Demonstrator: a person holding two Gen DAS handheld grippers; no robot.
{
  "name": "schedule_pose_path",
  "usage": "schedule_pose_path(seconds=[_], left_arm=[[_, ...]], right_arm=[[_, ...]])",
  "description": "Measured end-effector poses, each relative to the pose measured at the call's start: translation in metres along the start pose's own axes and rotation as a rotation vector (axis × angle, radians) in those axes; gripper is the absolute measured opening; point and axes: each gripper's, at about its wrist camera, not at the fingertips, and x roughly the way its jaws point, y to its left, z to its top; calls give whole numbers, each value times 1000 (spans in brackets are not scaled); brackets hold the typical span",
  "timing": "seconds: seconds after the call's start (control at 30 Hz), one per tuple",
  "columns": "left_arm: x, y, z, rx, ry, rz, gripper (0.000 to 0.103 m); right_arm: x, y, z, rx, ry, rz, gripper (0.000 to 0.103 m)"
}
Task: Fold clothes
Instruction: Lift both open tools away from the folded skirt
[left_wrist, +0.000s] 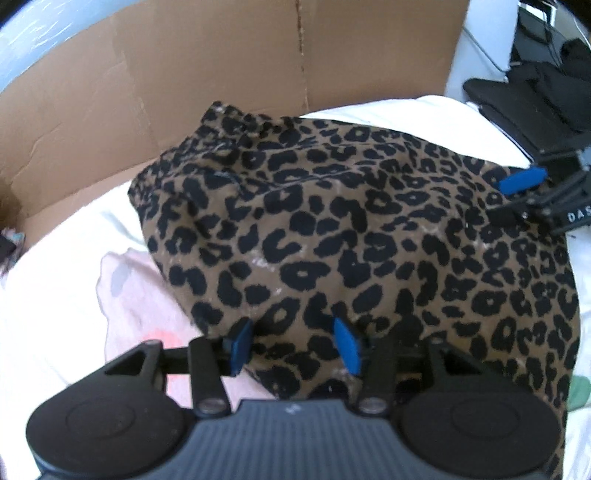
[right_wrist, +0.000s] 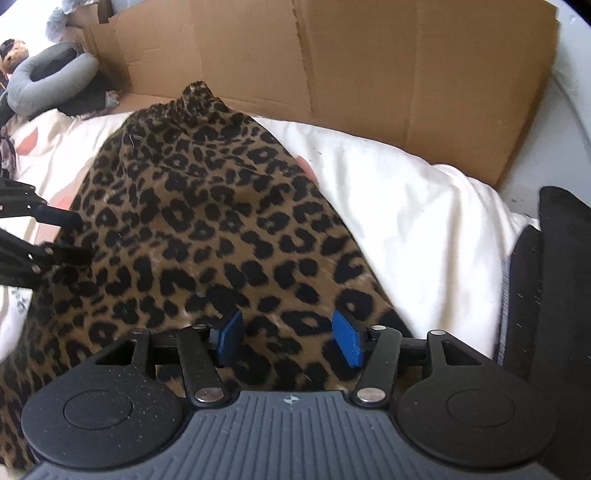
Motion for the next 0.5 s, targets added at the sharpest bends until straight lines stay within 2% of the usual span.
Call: schedule_pose_path(seconds=[0.17,0.33,0.5], left_arm=[[-4,-6,-9,19,5,17,51],[-18,-16,-23,2,12,-7,50],[-36,-24,-28,-5,-6,-19,42]], right_arm=[[-9,-15,-10,3,4,-38,61],[-15,-32,-17,34,11,-60,61],[-24,-28,-19,32,4,-75,60]])
